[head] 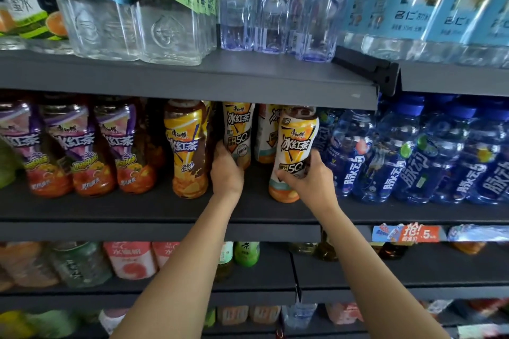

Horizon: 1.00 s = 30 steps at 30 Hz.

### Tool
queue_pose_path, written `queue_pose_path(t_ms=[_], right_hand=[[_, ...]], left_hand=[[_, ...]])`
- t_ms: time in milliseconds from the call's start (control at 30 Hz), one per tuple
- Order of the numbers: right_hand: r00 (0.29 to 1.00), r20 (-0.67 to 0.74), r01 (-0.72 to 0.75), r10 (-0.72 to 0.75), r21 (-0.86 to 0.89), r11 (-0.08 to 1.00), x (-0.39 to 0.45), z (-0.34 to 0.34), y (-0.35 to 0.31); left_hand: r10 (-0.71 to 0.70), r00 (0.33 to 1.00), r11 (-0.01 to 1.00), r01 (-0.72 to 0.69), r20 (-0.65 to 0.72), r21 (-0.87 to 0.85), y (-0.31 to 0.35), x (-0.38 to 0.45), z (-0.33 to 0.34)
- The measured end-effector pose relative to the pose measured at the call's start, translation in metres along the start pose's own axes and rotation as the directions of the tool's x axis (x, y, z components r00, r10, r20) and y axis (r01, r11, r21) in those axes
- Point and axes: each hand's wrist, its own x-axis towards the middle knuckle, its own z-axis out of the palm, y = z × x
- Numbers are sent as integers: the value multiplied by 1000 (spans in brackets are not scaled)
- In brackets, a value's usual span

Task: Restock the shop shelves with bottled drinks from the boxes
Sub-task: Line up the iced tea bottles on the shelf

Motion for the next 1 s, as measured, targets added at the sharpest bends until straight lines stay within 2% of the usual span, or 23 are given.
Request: queue_pose_path(t_ms=[100, 200, 300, 433, 533, 567, 600, 667, 700, 733, 867, 1000], right_hand=[[998, 58, 33, -34, 20, 999, 0, 9, -6], [997, 56, 58, -59, 21, 998, 3, 28, -16], [994, 73, 76, -77, 13, 997, 8, 49, -33], [987, 144, 72, -67, -28, 997, 15, 68, -57], [987, 151, 48, -57, 62, 997, 15, 65, -53], [995, 80, 46, -55, 109, 993, 13, 60, -47], [998, -48, 43, -37, 147, 988, 10, 54, -38], [942, -332, 15, 38, 157, 987, 7, 42, -19], [920, -384, -29, 80, 136, 990, 9, 38, -12], [922, -369, -81, 117, 112, 990, 14, 36, -7], [967, -145, -200, 210, 78, 977, 43, 35, 4], [971, -119, -204, 209, 54, 977, 53, 31, 9]], left_hand=[[89, 996, 995, -88, 4, -55, -6, -29, -11], [187, 980, 976, -178, 69, -124, -14, -60, -22], [245, 961, 967, -231, 129, -111, -20, -65, -27], [110, 987, 994, -109, 120, -15, -20, -50, -27], [66, 991, 996, -72, 114, 50, -22, -42, -27], [72, 990, 995, -81, 121, 66, -22, -40, -27], [77, 990, 993, -87, 122, 76, -22, -39, -27], [79, 990, 993, -89, 117, 82, -23, -38, -24], [72, 991, 993, -82, 112, 90, -23, -38, -22], [62, 992, 992, -73, 110, 99, -22, -38, -22], [64, 992, 993, -74, 106, 93, -21, -38, -21], [69, 995, 993, -75, 67, 95, -23, -37, -22]])
